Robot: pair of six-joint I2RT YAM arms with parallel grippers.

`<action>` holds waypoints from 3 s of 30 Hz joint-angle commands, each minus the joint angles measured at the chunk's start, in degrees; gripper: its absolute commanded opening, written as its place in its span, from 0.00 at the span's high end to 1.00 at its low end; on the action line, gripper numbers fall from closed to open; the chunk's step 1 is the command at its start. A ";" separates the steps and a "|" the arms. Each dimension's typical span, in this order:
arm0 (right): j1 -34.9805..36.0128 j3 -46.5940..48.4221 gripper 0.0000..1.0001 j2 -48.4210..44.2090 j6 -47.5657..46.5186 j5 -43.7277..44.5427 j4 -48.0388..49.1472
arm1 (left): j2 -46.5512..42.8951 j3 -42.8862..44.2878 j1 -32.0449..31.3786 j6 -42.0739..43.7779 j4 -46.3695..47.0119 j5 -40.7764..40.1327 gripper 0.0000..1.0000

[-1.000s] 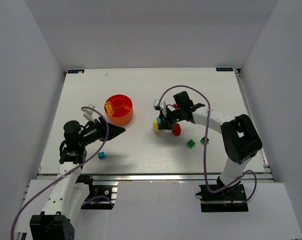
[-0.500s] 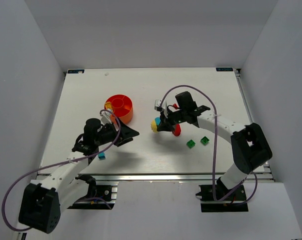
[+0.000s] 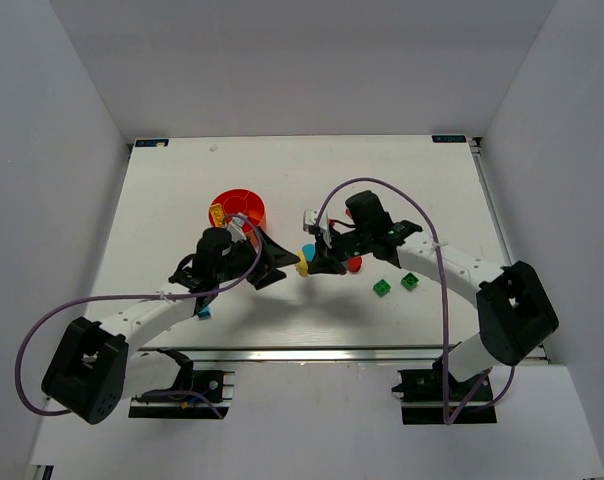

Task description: Sort the legos into containers by color

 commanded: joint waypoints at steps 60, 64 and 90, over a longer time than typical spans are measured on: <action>-10.90 -2.77 0.11 -9.10 11.97 -24.42 -9.19 | -7.08 1.58 -4.66 25.26 -0.13 -5.09 1.00; -12.05 0.75 0.11 -4.80 11.44 -29.46 -9.81 | -7.96 0.60 -4.66 29.58 1.64 1.60 0.97; -8.45 6.02 0.17 3.65 17.86 -29.29 -0.14 | -9.28 -1.42 -4.66 32.32 10.16 14.08 0.92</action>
